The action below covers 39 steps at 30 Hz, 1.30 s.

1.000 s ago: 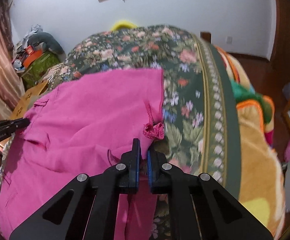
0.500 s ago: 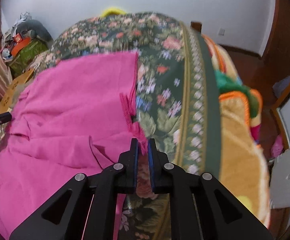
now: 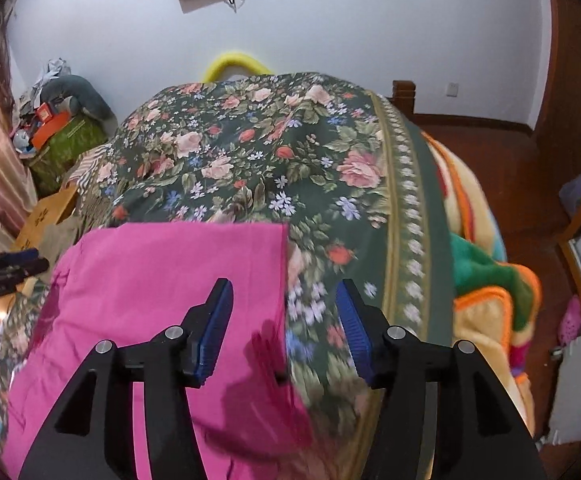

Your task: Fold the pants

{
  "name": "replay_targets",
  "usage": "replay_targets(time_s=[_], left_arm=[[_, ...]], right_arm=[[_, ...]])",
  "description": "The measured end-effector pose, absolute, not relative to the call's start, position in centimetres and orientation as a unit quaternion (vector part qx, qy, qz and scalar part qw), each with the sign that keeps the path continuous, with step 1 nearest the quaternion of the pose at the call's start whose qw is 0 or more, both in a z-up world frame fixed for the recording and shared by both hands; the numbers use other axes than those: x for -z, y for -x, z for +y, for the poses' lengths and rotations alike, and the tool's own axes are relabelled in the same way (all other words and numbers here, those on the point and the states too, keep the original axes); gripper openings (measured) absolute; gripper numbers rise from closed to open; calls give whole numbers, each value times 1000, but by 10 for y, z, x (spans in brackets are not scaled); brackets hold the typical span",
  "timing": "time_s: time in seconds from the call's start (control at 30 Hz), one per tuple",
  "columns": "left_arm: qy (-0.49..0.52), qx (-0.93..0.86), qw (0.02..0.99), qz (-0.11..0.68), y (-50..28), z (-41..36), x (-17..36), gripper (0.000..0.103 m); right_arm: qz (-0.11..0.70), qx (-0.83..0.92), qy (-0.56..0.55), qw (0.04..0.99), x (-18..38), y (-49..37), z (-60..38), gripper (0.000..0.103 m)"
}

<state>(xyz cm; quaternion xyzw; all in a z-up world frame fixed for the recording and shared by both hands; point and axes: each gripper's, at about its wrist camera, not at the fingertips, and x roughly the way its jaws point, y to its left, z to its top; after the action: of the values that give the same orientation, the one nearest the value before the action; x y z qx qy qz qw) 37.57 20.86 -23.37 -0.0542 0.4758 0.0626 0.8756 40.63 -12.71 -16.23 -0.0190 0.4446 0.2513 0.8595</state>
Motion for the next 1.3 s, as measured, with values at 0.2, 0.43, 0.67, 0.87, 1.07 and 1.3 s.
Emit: replay_targets(time_s=[0.2,0.43,0.67,0.87,1.07,1.3], left_arm=[[64,-50,870,486,-399,209,257,65],[119,23,854,506,-414,205,272,53],[109,0,867,487,-413,196,260,45],[105,3,873,475,-408,193,241,14],[59,-10,914,401,-389,171,180,13],[17,-16,929,370,-353,154,133,14]], right_arm=[[459,-259,19,849,183,-433,-108,50],[453,-268,9,850,199,-440,-95,45],[434,-273,49,857,191,-431,-83,6],[409,-270,59,870,172,-421,-85,4],[343,-254,64,902,117,-409,-90,3],[295,-277,37,914,54,-372,-108,3]])
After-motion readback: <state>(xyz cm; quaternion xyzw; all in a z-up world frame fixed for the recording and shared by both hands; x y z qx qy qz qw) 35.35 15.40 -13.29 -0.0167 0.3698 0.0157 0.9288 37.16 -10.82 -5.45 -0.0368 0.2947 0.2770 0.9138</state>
